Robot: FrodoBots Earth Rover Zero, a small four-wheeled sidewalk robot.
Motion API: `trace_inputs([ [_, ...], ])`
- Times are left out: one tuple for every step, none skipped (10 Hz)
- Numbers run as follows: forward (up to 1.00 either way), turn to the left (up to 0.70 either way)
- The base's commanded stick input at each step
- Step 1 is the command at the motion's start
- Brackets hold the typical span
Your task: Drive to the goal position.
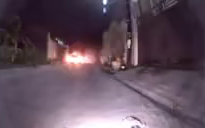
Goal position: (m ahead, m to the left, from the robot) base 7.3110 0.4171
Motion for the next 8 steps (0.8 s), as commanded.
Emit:
trace_inputs([
  [0.70, 0.00],
  [0.70, 0.00],
  [0.70, 0.00],
  [0.70, 0.00],
  [0.70, 0.00],
  [0.70, 0.00],
  [0.70, 0.00],
  [0.70, 0.00],
])
